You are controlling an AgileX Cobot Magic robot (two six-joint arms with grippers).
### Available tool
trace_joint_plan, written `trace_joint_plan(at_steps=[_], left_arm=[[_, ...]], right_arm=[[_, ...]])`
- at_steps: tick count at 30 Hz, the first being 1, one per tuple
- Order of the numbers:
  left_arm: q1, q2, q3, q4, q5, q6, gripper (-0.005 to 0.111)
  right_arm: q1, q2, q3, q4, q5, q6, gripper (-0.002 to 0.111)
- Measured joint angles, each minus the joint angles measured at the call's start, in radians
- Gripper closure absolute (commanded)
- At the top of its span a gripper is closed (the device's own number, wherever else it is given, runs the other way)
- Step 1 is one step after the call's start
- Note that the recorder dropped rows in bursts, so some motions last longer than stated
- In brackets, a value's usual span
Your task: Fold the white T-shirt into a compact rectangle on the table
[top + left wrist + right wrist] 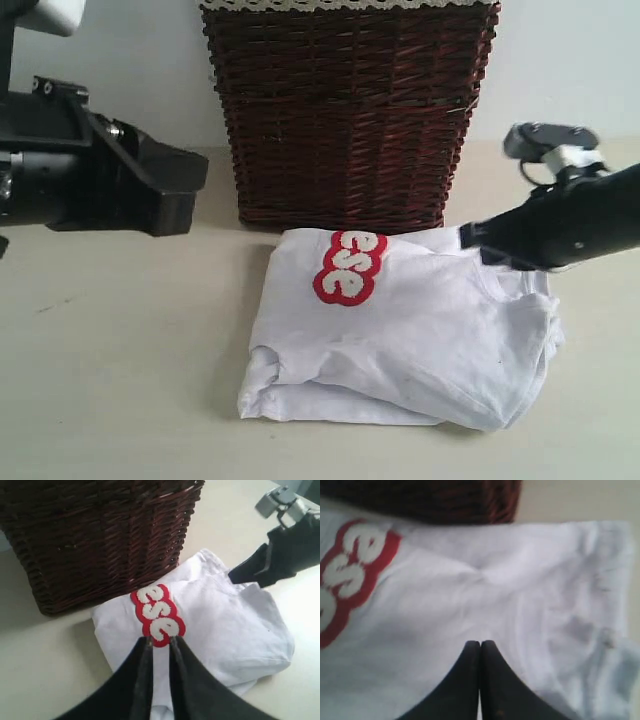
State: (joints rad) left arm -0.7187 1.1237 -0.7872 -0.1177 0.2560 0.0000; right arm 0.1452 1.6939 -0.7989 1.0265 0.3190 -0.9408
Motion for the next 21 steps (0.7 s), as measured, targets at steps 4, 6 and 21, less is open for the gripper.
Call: trace_joint_plan(at_steps=[4, 6, 21], left_arm=[[0.000, -0.056, 0.059, -0.029, -0.006, 0.000, 0.093], [-0.002, -0.104, 0.089, -0.040, -0.018, 0.000, 0.093], [-0.008, -0.608, 0.245, -0.073, -0.073, 0.000, 0.107]], right_arm=[[0.090, 0.075, 0.002, -0.137, -0.002, 0.115, 0.108], [0.100, 0.107, 0.002, -0.212, 0.002, 0.187, 0.108], [0.273, 0.006, 0.012, -0.368, 0.045, 0.357, 0.108]])
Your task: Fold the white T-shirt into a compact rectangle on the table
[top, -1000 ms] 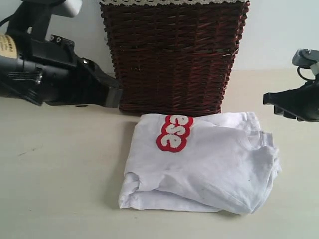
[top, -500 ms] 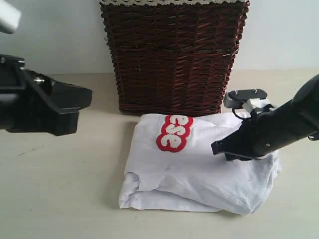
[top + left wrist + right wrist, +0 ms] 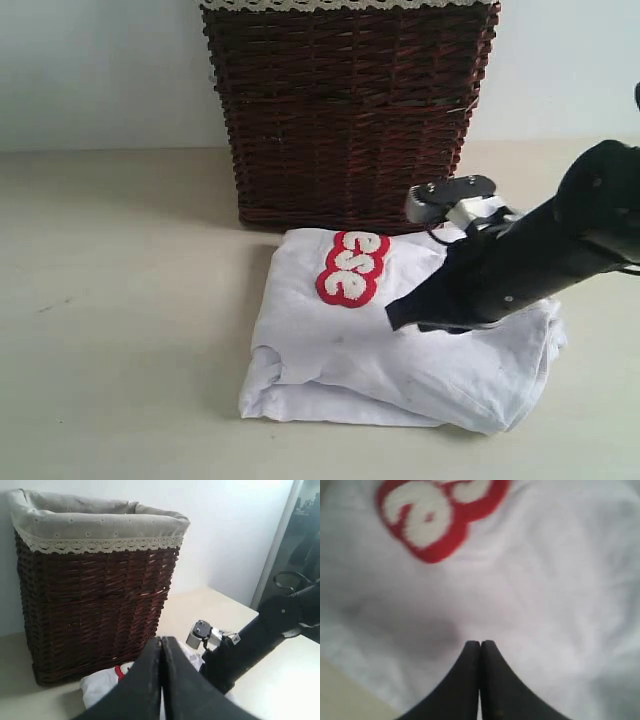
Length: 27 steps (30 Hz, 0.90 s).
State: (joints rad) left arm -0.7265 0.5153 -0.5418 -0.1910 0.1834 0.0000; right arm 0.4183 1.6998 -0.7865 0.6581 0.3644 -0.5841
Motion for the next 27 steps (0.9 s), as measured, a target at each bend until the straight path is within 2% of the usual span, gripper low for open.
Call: trace_joint_plan(at_steps=[4, 7, 14, 18, 21, 24, 27], left_arm=[[0.000, -0.032, 0.016, -0.006, 0.000, 0.000, 0.107], [0.000, -0.037, 0.020, -0.018, 0.006, 0.000, 0.107], [0.000, -0.094, 0.022, -0.023, 0.011, 0.000, 0.107], [0.000, -0.138, 0.022, -0.023, 0.018, 0.000, 0.107], [0.000, -0.148, 0.022, -0.025, 0.040, 0.000, 0.107], [0.000, -0.184, 0.027, -0.065, 0.067, 0.006, 0.107], [0.000, -0.343, 0.043, -0.095, 0.078, 0.042, 0.107]], right_arm=[[0.115, 0.020, 0.044, 0.000, -0.003, 0.005, 0.108], [0.151, 0.079, 0.055, 0.000, -0.021, 0.011, 0.108], [0.162, 0.082, 0.060, 0.003, -0.043, 0.029, 0.108], [0.162, -0.026, 0.060, 0.003, -0.037, 0.029, 0.108], [0.162, -0.126, 0.060, 0.026, -0.136, 0.037, 0.108], [0.162, -0.061, 0.060, 0.027, -0.201, 0.069, 0.108], [0.162, 0.065, 0.060, 0.027, -0.198, 0.077, 0.108]])
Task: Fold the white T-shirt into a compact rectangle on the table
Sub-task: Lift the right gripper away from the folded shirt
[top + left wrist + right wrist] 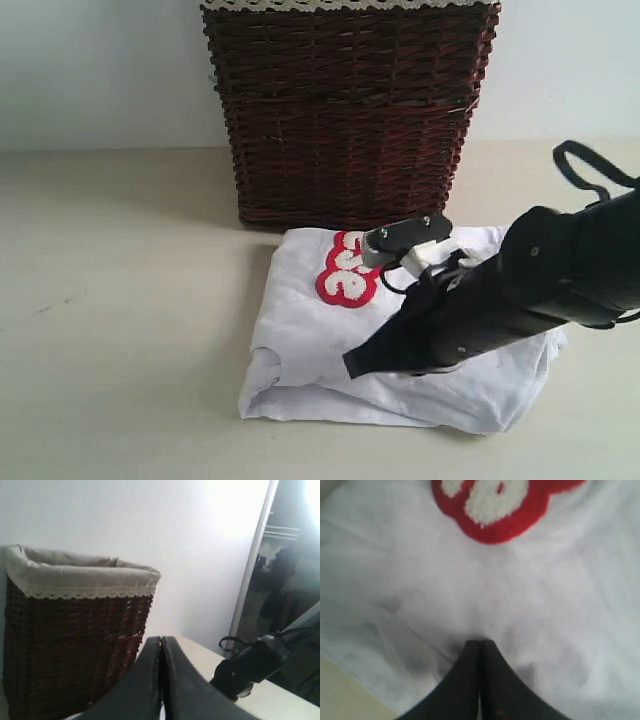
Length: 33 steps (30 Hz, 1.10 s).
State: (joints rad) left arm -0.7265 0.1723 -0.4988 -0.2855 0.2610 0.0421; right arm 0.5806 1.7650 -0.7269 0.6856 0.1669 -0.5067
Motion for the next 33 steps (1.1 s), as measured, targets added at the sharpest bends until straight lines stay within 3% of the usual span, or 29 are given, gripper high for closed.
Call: trace_joint_plan(at_steps=[5, 13, 33], left_arm=[[0.000, -0.168, 0.067, 0.022, 0.003, 0.008, 0.107], [0.000, -0.169, 0.084, 0.029, 0.023, 0.010, 0.107], [0.000, -0.169, 0.084, 0.033, 0.069, 0.010, 0.107]], right_arm=[[0.000, 0.015, 0.000, 0.004, 0.016, 0.000, 0.108], [0.000, -0.293, 0.044, 0.004, 0.026, 0.000, 0.108], [0.000, -0.794, 0.194, 0.004, -0.042, 0.000, 0.108]])
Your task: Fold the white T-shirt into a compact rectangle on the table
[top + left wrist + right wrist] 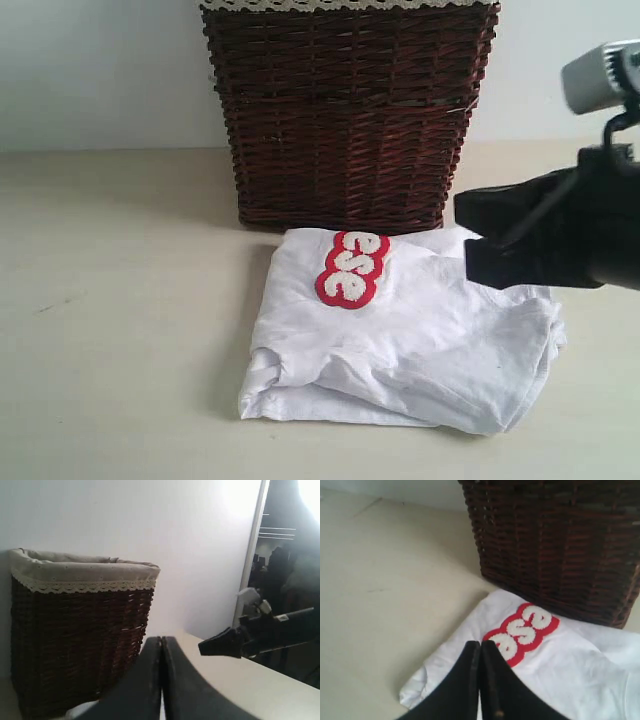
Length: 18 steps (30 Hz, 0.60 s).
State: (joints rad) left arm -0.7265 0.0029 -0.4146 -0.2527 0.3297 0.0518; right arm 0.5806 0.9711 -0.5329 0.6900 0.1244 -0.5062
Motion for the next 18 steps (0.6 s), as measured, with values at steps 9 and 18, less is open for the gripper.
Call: trace_joint_plan(at_steps=[9, 18], left_arm=[[0.000, 0.000, 0.000, 0.002, 0.059, 0.000, 0.107], [0.000, 0.000, 0.000, 0.004, 0.061, 0.000, 0.107]], right_arm=[[0.000, -0.291, 0.048, 0.002, 0.093, -0.032, 0.108], [0.000, -0.594, 0.227, 0.028, -0.011, -0.037, 0.108]])
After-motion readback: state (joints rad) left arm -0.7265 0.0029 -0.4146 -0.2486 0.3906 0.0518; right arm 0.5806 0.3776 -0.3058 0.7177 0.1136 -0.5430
